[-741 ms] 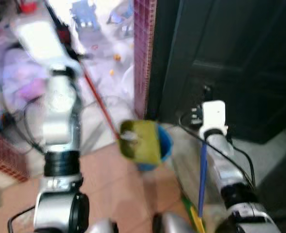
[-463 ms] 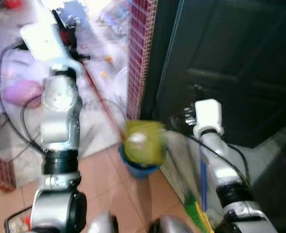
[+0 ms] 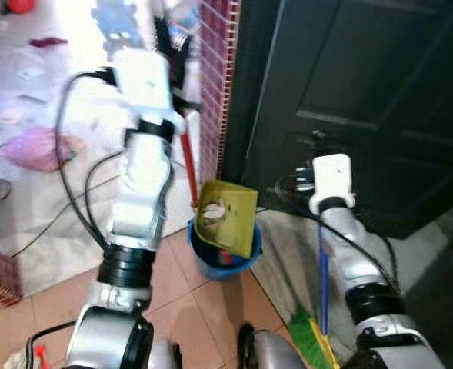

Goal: Sweep floor

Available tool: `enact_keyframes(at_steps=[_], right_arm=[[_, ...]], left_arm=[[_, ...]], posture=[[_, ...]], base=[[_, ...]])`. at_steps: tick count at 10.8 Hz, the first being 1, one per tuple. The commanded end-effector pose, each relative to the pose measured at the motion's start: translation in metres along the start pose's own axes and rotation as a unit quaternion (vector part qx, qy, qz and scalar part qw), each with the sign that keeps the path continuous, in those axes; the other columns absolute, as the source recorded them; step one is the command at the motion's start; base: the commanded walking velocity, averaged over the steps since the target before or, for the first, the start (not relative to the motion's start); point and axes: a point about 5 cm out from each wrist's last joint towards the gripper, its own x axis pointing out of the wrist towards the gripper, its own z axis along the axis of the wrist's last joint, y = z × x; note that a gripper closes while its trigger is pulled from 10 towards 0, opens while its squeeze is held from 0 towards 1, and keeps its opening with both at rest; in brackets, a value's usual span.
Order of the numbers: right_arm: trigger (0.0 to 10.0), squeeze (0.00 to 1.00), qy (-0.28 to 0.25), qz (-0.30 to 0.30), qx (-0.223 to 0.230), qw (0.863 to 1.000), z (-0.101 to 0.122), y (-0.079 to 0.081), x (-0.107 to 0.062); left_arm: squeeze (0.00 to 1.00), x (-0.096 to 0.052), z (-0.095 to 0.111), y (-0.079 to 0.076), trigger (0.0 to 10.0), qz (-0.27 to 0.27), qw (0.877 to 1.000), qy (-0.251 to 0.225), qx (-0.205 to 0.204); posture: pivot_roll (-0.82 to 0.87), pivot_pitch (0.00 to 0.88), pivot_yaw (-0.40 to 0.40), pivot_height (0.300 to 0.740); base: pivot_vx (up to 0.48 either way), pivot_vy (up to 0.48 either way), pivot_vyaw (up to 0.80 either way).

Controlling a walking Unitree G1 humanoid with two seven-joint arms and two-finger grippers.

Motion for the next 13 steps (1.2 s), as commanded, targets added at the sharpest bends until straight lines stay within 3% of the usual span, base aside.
enact_keyframes(at_steps=[1, 2, 4, 5, 6, 7, 9, 12, 13], right_arm=[[10.0, 0.0, -0.02, -0.009, -0.004, 1.0, 0.008, -0.007, 0.004], [10.0, 0.0, -0.021, -0.008, -0.004, 1.0, 0.008, -0.007, 0.004], [10.0, 0.0, -0.021, -0.009, -0.004, 1.0, 0.009, -0.008, 0.005], [10.0, 0.0, -0.022, -0.009, -0.004, 1.0, 0.009, -0.008, 0.006], [10.0, 0.0, -0.023, -0.007, -0.005, 1.0, 0.009, -0.008, 0.006], [10.0, 0.0, -0.024, -0.004, -0.006, 1.0, 0.01, -0.007, 0.007], [10.0, 0.0, -0.023, -0.001, -0.006, 1.0, 0.01, -0.006, 0.009], [10.0, 0.0, -0.027, -0.004, -0.004, 1.0, 0.012, -0.006, 0.009], [10.0, 0.0, -0.027, -0.004, -0.004, 1.0, 0.012, -0.006, 0.009]], left_arm=[[0.0, 0.002, 0.014, -0.023, 10.0, -0.067, 0.997, -0.042, 0.009], [0.0, -0.001, 0.018, -0.042, 10.0, -0.133, 0.99, -0.053, 0.017], [0.0, -0.008, 0.028, -0.061, 10.0, -0.223, 0.969, -0.086, 0.064], [0.0, -0.01, 0.033, -0.065, 10.0, -0.244, 0.962, -0.098, 0.068], [0.0, -0.015, 0.041, -0.075, 10.0, -0.289, 0.943, -0.131, 0.103], [0.0, -0.023, 0.049, -0.088, 10.0, -0.337, 0.914, -0.172, 0.147], [0.0, -0.034, 0.056, -0.106, 10.0, -0.376, 0.893, -0.195, 0.151], [0.0, -0.034, 0.053, -0.103, 10.0, -0.36, 0.907, -0.178, 0.128], [0.0, -0.027, 0.053, -0.097, 10.0, -0.33, 0.921, -0.169, 0.118]], posture=[[-0.02, 0.074, -0.033, 0.74], [-0.02, 0.073, -0.035, 0.74], [-0.02, 0.069, -0.039, 0.74], [-0.01, 0.067, -0.041, 0.74], [-0.01, 0.064, -0.048, 0.74], [-0.01, 0.063, -0.051, 0.74], [-0.01, 0.061, -0.053, 0.74], [-0.01, 0.073, -0.048, 0.74], [-0.01, 0.069, -0.048, 0.74]], base=[[0.0, 0.0, 0.0], [0.0, 0.0, 0.0], [0.0, 0.0, 0.0], [0.0, 0.0, 0.0], [0.0, 0.0, 0.0], [0.0, 0.0, 0.0], [0.0, 0.0, 0.0], [0.0, 0.0, 0.0], [0.0, 0.0, 0.0]])
